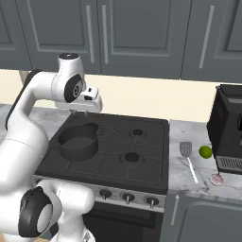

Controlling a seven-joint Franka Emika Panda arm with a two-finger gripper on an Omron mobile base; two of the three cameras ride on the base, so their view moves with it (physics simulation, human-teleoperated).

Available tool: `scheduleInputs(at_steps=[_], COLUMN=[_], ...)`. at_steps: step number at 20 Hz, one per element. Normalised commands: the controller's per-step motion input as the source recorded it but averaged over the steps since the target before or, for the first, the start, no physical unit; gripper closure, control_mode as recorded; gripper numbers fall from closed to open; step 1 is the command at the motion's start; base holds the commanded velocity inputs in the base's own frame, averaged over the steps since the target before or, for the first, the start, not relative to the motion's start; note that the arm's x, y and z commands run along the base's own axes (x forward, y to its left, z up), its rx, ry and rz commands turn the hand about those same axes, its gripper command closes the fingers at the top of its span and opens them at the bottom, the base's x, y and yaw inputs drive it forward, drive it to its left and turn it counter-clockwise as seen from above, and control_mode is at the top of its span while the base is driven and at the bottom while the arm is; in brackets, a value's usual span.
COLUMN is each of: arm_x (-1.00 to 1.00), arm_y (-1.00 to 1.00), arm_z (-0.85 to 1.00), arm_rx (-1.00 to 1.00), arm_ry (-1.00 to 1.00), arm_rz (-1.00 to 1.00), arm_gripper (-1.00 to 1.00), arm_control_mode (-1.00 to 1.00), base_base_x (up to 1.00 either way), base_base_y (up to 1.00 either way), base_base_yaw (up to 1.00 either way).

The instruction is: Put the garlic and lime in the pot. Retrieve the spatula and lightly stir the vegetables in the pot.

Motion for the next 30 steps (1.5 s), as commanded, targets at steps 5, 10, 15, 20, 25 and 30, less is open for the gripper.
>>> scheduleInputs(at_steps=[5,10,15,20,25,30], arm_x=[0.00,-0.01,-0.40,-0.42,-0.22,0.00], arm_y=[0.00,-0.36,-1.00,-1.00,-1.00,-1.00], arm_z=[-0.05,-0.15,-0.42,-0.37,-0.29,-0.04], arm_rx=[0.00,0.00,0.15,0.21,0.12,0.03], arm_ry=[0.09,0.02,0.00,0.00,0.01,0.12], arm_rz=[0.00,-0.04,-0.12,-0.10,-0.09,-0.12], arm_gripper=[-1.00,-1.00,-1.00,-1.00,-1.00,-1.00], arm_control_mode=[-1.00,-1.00,-1.00,-1.00,-1.00,-1.00], base_base_x=[0.00,0.00,0.00,0.00,0.00,0.00], base_base_y=[0.00,0.00,0.00,0.00,0.00,0.00], base_base_yaw=[0.00,0.00,0.00,0.00,0.00,0.00])
